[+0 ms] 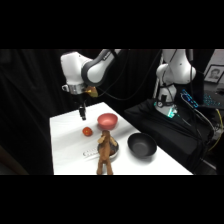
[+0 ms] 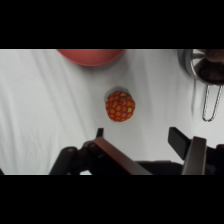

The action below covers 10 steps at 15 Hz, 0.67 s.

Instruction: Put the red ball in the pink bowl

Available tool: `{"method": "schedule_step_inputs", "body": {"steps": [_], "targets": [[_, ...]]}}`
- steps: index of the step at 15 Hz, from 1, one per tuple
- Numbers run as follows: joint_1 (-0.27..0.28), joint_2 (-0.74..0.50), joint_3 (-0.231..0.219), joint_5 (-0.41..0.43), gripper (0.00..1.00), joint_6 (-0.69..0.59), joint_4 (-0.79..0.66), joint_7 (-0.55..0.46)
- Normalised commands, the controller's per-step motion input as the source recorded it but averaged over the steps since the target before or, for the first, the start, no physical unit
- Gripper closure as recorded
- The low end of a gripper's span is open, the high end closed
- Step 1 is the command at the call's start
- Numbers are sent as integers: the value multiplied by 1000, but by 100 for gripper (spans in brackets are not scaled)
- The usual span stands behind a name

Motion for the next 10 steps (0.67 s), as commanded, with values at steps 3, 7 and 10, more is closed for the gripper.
{"method": "schedule_step_inputs", "body": {"steps": [3,7,10], "targets": [[-48,239,-7,133,0,100,246,-44],[-7,205,-22,92,0,127,186,36],[11,191,-31,76,0,143,150,75]]}}
